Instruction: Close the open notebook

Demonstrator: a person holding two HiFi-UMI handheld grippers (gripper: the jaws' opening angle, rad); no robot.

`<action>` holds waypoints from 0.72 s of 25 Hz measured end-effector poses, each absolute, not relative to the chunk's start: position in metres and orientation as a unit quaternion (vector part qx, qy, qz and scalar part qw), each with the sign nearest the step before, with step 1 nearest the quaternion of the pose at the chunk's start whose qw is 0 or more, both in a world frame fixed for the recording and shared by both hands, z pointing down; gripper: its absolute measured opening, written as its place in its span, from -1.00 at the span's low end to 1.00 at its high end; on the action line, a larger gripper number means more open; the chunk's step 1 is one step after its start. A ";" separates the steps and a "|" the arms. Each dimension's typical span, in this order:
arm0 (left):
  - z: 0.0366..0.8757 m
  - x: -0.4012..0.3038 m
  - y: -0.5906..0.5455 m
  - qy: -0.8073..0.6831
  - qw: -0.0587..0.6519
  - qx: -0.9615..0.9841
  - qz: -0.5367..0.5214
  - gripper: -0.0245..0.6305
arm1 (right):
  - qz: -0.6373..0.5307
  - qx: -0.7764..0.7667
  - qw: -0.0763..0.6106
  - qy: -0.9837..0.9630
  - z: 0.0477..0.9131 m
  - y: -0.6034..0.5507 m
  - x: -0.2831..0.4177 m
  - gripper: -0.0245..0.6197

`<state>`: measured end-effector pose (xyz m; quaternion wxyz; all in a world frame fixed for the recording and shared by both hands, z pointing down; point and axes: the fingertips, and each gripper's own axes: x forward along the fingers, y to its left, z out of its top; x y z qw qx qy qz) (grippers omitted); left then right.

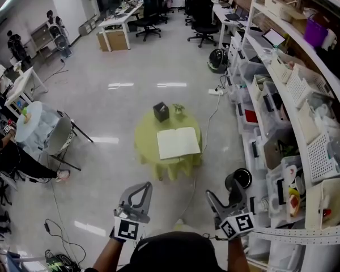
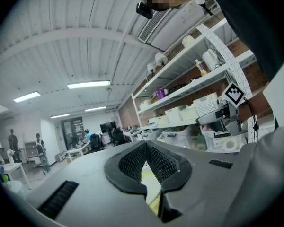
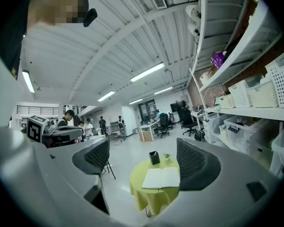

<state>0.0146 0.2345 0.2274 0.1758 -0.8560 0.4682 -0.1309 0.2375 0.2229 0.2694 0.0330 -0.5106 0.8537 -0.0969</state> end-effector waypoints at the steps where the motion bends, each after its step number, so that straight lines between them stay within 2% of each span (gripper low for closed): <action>1: 0.228 0.017 0.232 0.468 0.174 -0.856 -0.132 -0.87 | -0.097 -0.509 0.031 0.854 0.270 0.219 0.240 0.39; 14: 0.241 0.013 0.207 0.486 0.157 -0.848 -0.139 -0.87 | -0.128 -0.491 -0.012 0.862 0.306 0.182 0.234 0.34; 18: 0.250 0.010 0.188 0.499 0.121 -0.850 -0.114 -0.87 | -0.135 -0.495 -0.018 0.858 0.315 0.166 0.234 0.34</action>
